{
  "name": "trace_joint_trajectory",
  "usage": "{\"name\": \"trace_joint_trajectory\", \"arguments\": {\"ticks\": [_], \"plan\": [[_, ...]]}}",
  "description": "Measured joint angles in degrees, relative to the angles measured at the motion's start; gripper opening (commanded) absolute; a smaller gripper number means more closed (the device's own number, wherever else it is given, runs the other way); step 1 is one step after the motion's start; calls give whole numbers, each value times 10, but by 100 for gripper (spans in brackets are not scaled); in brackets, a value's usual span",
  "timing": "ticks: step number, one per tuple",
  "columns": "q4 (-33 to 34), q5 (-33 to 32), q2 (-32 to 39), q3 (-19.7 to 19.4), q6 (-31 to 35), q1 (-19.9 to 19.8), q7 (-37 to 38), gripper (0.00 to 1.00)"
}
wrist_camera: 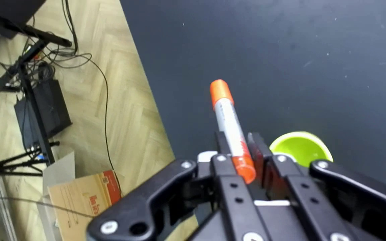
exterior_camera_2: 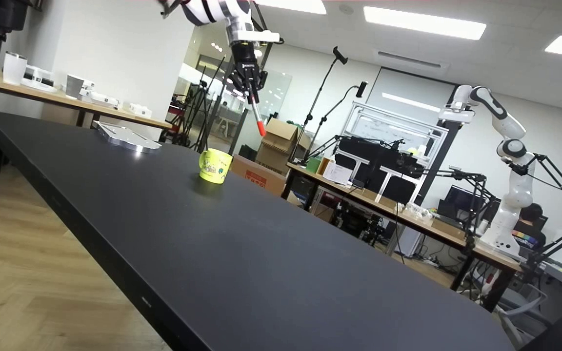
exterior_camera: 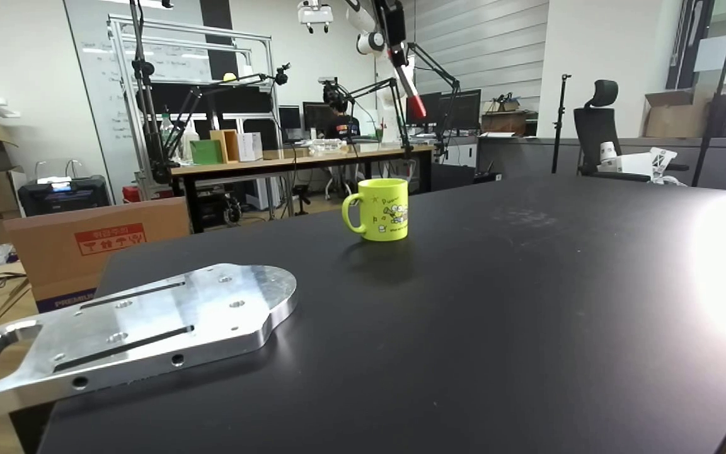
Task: Take the marker out of the yellow cup and place it on the table
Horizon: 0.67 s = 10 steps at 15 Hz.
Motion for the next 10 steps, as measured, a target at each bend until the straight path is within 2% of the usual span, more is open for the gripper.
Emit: {"name": "trace_joint_trajectory", "arguments": {"ticks": [6, 10], "plan": [[-28, 1, 4, -34, -51, -85, 30, 5], [-68, 12, 20, -38, -52, -153, 34, 5]]}}
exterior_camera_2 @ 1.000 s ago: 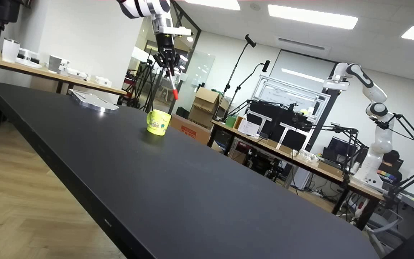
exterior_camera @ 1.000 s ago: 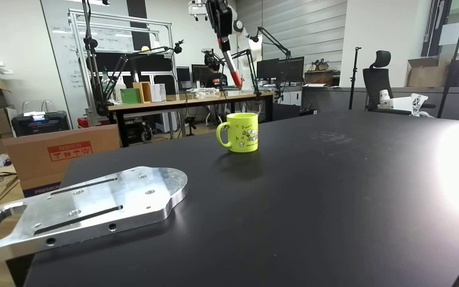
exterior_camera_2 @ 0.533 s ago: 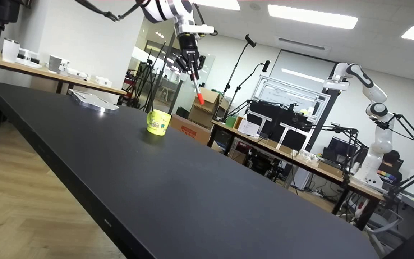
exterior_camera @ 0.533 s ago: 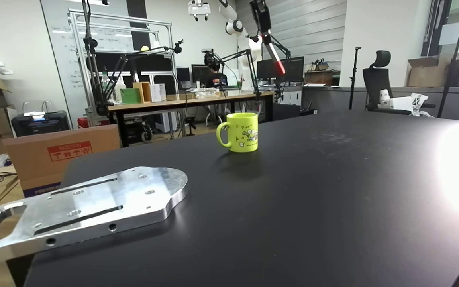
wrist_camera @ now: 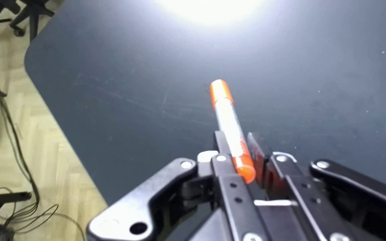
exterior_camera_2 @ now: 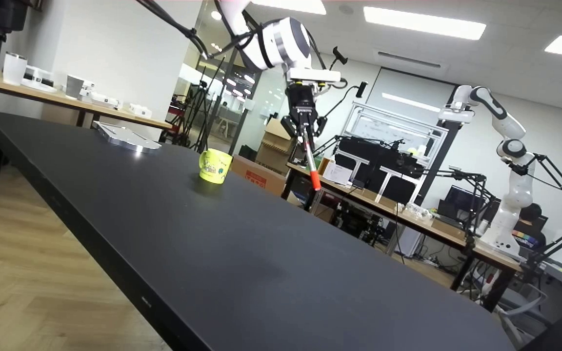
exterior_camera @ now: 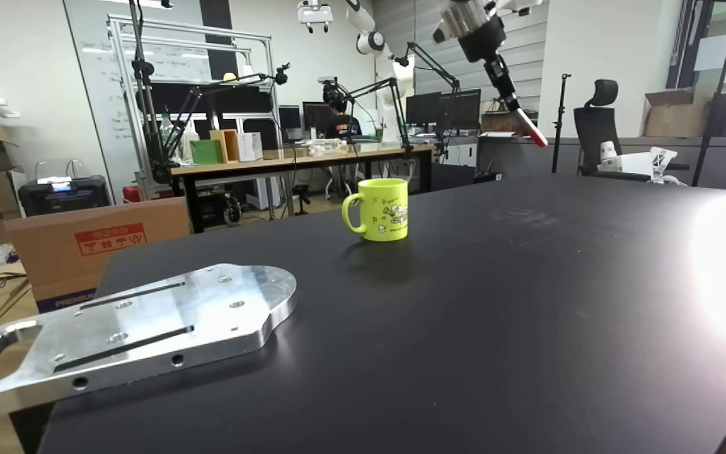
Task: Take the marker out of the yellow cup and place it on the table
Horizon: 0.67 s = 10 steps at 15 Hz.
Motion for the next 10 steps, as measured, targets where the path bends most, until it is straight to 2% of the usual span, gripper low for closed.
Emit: {"name": "trace_joint_trajectory", "arguments": {"ticks": [4, 8, 9, 10], "plan": [[-28, 20, 39, 0, -3, -61, 0, 5], [-29, 33, 88, 0, -21, -102, 0, 5], [-28, 35, 96, 0, -29, -108, 0, 17], [-27, 37, 102, 0, -38, -112, 0, 45]]}}
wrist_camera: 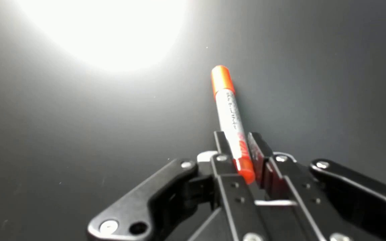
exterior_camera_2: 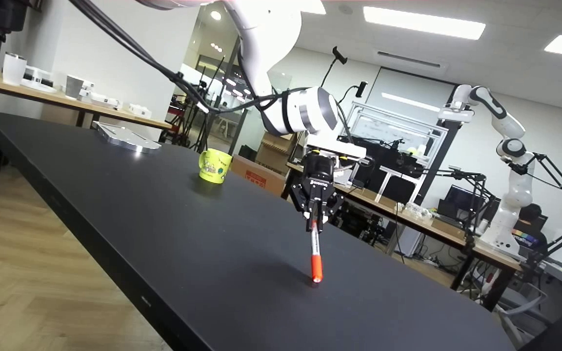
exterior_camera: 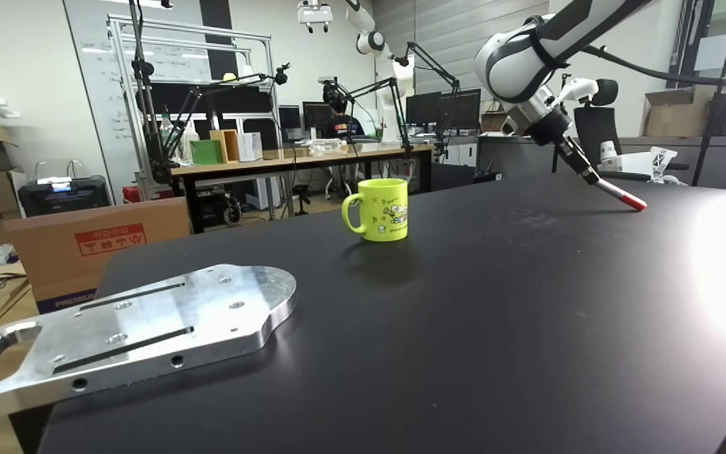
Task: Take the marker out of the yellow cup and place it on the table
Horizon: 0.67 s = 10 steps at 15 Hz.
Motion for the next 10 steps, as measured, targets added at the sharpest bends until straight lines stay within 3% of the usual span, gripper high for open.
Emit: {"name": "trace_joint_trajectory", "arguments": {"ticks": [2, 6, 9, 10], "plan": [[1, 8, 5, 1, -13, -4, 0, 52], [7, 30, 2, 6, -4, -6, 1, 80], [9, 36, -39, 10, 1, -1, 1, 98], [9, 36, -57, 11, 1, 1, 1, 81]]}}
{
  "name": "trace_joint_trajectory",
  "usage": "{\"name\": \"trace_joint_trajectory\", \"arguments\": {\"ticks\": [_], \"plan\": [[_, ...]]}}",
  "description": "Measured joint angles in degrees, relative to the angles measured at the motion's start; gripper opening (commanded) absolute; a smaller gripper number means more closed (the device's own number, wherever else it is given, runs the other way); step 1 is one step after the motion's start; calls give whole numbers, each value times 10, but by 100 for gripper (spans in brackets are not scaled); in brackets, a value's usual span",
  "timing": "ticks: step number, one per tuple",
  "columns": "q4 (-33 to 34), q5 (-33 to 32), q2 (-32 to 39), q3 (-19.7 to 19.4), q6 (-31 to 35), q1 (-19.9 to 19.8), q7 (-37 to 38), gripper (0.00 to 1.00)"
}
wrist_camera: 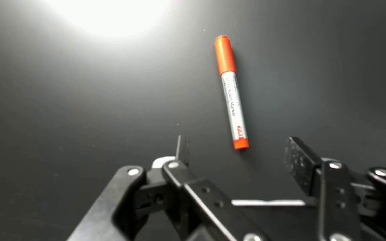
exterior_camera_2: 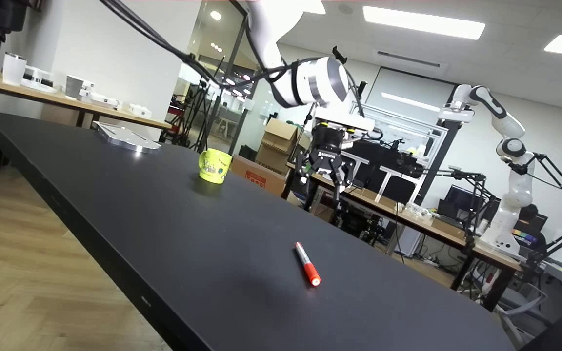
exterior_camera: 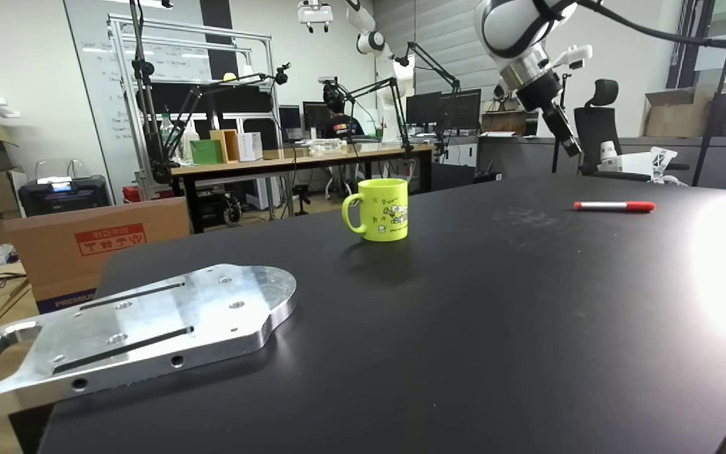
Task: Take the marker out of the yellow cup and place it on the table
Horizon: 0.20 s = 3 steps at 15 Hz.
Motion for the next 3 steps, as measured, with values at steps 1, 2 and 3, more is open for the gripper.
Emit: {"name": "trace_joint_trajectory", "arguments": {"ticks": [1, 2, 3], "plan": [[-2, 1, -18, 1, 1, 2, 0, 89], [-4, 2, -34, 3, 1, 3, 0, 95], [-9, 3, -46, 4, 1, 4, 0, 98]]}}
